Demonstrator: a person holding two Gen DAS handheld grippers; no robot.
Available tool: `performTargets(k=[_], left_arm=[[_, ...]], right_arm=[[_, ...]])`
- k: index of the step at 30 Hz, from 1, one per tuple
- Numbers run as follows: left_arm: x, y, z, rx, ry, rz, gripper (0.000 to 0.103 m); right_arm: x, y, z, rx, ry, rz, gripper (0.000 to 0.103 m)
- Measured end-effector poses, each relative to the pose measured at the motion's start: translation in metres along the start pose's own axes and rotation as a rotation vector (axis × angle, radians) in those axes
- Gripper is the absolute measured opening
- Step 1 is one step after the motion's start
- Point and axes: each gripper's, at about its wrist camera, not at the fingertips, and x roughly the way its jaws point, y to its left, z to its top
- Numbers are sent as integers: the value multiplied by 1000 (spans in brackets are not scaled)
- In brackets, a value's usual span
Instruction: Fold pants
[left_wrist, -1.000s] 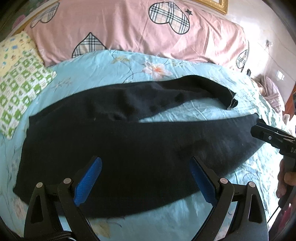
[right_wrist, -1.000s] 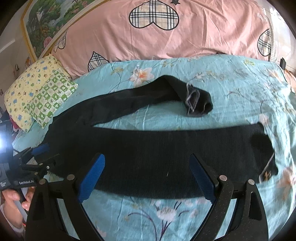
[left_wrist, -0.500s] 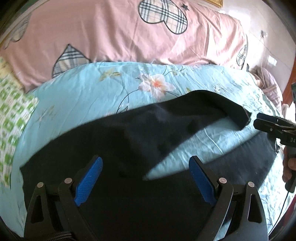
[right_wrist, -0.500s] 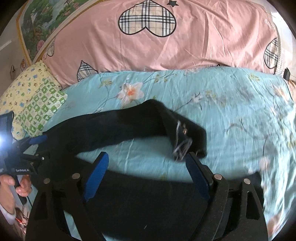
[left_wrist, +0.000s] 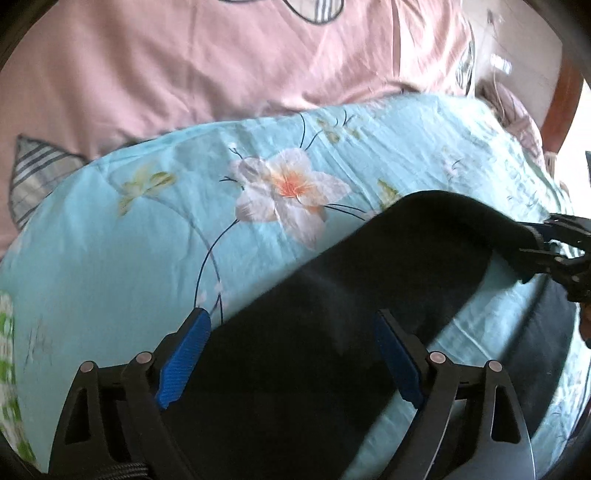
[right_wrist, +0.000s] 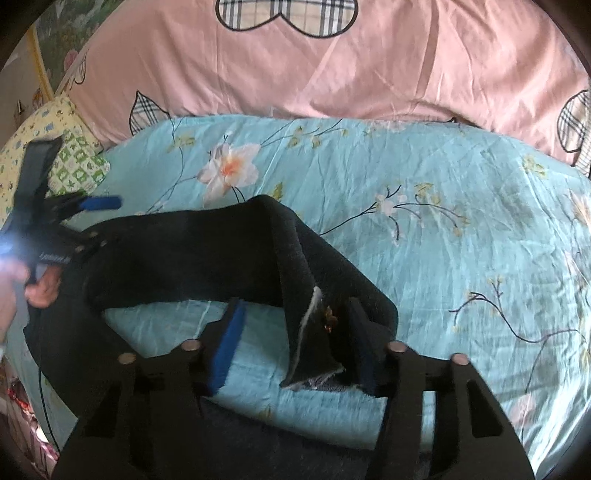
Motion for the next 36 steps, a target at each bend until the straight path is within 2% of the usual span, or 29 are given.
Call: performTargets(k=[6, 11, 14, 15, 17, 18, 20, 21, 22, 28, 36], left_arm=[[47, 11, 15, 43, 96, -27, 86], [66, 15, 17, 57, 151, -55, 87], [69, 14, 19, 59, 170, -79, 85], [69, 13, 19, 63, 177, -88, 81], [69, 7, 19, 90, 181, -88, 73], [69, 2, 19, 103, 182, -94, 64], [65, -7, 19, 121, 187, -128, 39], [63, -10, 18, 121, 196, -149, 16], [60, -14, 18, 122, 196, -146, 7], [13, -38, -1, 143, 121, -155, 3], [-62, -70, -39, 100, 49, -211, 3]], right_arm=[[12, -4, 3, -41, 26, -23, 46], [17, -10, 6, -72, 42, -39, 22], [13, -16, 11, -70, 28, -39, 16], [10, -17, 13, -72, 22, -42, 14], [2, -20, 16, -77, 11, -41, 11], [-2, -21, 18, -83, 4, -45, 10], [-8, -22, 22, -98, -6, -62, 9], [-13, -24, 23, -103, -13, -69, 8], [-17, -25, 24, -107, -19, -72, 8], [-41, -33, 25, -138, -51, -106, 8], [-63, -52, 6, -143, -73, -104, 8]])
